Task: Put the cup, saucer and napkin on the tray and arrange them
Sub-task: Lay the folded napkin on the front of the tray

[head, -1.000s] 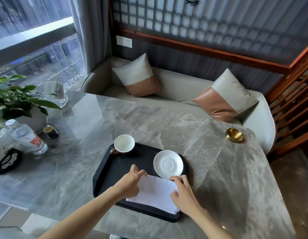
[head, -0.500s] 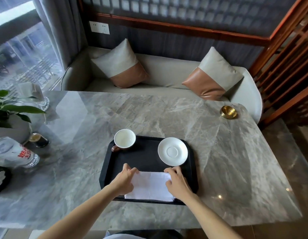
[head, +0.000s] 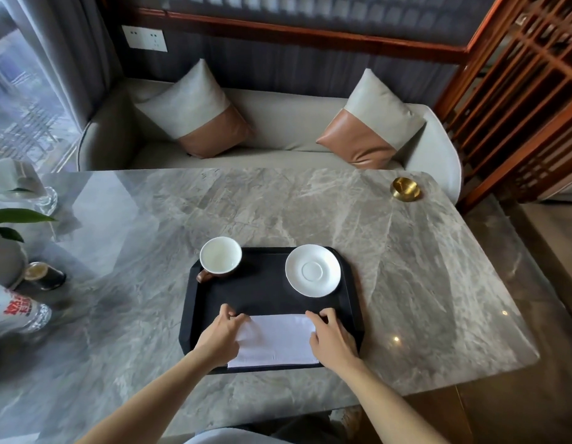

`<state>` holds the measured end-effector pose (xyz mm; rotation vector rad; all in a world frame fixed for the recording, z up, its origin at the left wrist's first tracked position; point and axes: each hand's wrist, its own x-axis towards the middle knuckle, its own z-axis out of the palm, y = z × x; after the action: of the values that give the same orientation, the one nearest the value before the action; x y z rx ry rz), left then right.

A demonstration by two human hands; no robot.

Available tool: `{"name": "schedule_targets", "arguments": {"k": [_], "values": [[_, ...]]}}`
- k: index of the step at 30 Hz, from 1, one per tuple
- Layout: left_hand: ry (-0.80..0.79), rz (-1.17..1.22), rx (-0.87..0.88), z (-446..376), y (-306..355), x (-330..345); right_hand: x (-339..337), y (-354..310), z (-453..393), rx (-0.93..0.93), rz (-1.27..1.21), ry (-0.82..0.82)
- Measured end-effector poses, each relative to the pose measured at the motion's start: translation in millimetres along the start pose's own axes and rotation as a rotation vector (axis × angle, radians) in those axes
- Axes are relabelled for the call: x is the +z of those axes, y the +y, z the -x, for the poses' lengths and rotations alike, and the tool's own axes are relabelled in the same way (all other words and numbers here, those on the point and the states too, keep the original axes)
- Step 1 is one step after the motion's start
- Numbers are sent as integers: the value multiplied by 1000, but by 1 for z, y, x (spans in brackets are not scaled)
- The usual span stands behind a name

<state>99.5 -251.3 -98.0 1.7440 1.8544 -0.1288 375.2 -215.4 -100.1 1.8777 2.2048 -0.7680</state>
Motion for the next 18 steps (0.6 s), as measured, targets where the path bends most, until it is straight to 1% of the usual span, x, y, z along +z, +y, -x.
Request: {"name": "schedule_targets", "arguments": {"k": [9,18], "values": [[35,33,51,0,-10,5,5,2,0,3,40,21],[38,-6,105,3,-19,11,5,1,-2,0,53,4]]}}
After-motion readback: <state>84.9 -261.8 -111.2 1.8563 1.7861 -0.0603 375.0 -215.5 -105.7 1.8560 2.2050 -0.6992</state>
